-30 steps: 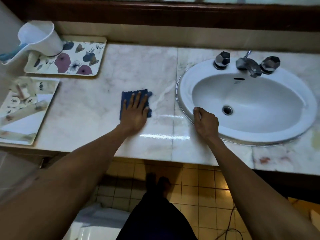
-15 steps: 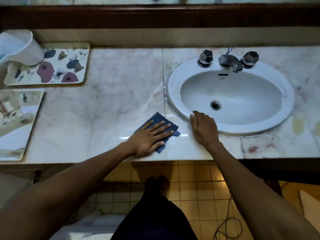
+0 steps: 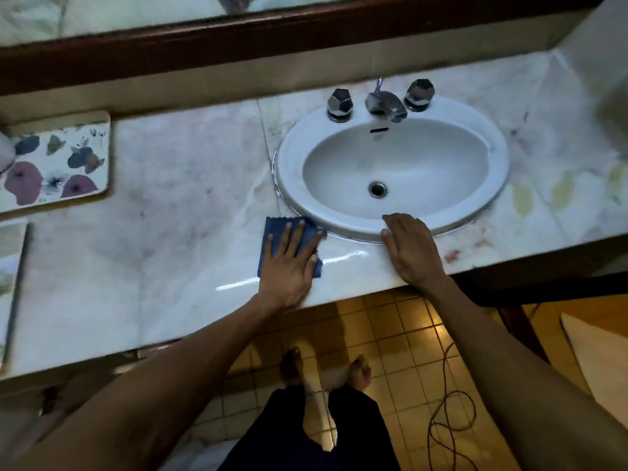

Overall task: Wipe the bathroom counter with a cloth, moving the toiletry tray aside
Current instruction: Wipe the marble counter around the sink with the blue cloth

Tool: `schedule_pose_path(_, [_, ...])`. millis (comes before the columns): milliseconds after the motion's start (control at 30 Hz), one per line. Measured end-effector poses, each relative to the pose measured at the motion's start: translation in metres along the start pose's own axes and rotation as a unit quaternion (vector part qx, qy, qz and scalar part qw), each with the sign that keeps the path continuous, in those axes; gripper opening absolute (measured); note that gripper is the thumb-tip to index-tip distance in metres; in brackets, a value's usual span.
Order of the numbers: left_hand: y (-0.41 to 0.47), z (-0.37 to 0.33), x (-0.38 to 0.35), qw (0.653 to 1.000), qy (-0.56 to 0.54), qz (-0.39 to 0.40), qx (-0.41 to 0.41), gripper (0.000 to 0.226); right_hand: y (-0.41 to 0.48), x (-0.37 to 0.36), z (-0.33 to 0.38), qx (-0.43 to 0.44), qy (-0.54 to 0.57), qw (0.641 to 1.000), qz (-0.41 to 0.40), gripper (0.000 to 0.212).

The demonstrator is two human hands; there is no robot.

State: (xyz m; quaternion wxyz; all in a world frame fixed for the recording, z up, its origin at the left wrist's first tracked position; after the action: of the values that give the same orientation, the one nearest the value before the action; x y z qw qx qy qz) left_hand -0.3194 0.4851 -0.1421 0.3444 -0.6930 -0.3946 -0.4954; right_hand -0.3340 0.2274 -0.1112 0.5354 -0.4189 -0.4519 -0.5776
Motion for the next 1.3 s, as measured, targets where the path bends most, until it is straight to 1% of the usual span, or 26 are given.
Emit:
schedule_pose_path(167, [-0.015,-0.063,-0.022,0.997,0.032,0.025,-0.072,0.056,-0.005,0.003,-0.013,-0.002,0.024,1.000,0.017,0.044])
schedule_pose_path(267, [-0.008,-0.096,-0.031,0.993,0.043,0.043,-0.098,0.055,-0.011,0.011,-0.035,0.002,0.028,0.999,0.027,0.045])
schedule_pose_path(400, [0.000,-0.134,-0.041,0.994,0.048,0.045,-0.082,0.056,-0.023,0.027,-0.082,0.003,0.044,0.998,0.053,0.046])
schedule_pose_path(500, [0.005,-0.161,-0.049,0.995,0.051,0.040,-0.071,0.056,-0.031,0.037,-0.115,0.046,0.058,0.994,0.085,0.049])
schedule_pose_path(567, [0.011,-0.183,-0.056,0.994,0.062,0.039,-0.079,0.056,-0.036,0.040,-0.134,0.071,0.062,0.990,0.106,0.053])
schedule_pose_path(633, [0.022,-0.212,-0.063,0.992,0.064,0.037,-0.098,0.057,-0.041,0.045,-0.155,0.067,0.078,0.988,0.116,0.057])
schedule_pose_path(767, [0.051,-0.269,-0.076,0.991,0.052,0.027,-0.123,0.056,-0.062,0.062,-0.215,0.008,0.114,0.987,0.113,0.055])
schedule_pose_path(900, [0.090,-0.324,-0.088,0.988,0.025,0.048,-0.144,0.055,-0.082,0.088,-0.301,-0.086,0.136,0.985,0.061,0.051])
schedule_pose_path(1000, [0.122,-0.359,-0.095,0.990,0.005,0.046,-0.136,0.054,-0.091,0.105,-0.361,-0.164,0.133,0.977,0.026,0.050])
schedule_pose_path(1067, [0.143,-0.381,-0.097,0.990,0.001,0.041,-0.133,0.055,-0.094,0.112,-0.394,-0.202,0.120,0.972,0.005,0.050])
schedule_pose_path(1167, [0.187,-0.413,-0.100,0.989,-0.021,0.048,-0.137,0.055,-0.092,0.118,-0.436,-0.246,0.110,0.963,-0.001,0.051])
schedule_pose_path(1300, [0.259,-0.447,-0.102,0.987,-0.056,0.069,-0.137,0.055,-0.078,0.124,-0.480,-0.299,0.116,0.947,0.015,0.056])
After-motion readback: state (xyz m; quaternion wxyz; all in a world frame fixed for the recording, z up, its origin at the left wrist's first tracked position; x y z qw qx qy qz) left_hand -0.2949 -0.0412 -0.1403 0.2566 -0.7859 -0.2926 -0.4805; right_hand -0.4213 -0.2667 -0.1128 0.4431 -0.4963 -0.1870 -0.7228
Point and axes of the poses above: each hand's wrist, its own y-axis towards the middle knuckle, its own x-axis out of the back of the hand, z = x × y, the point moved 6 cm from there along y, towards the middle knuckle, and after that the axes turned 1 degree about -y, right-handed, at the moved point
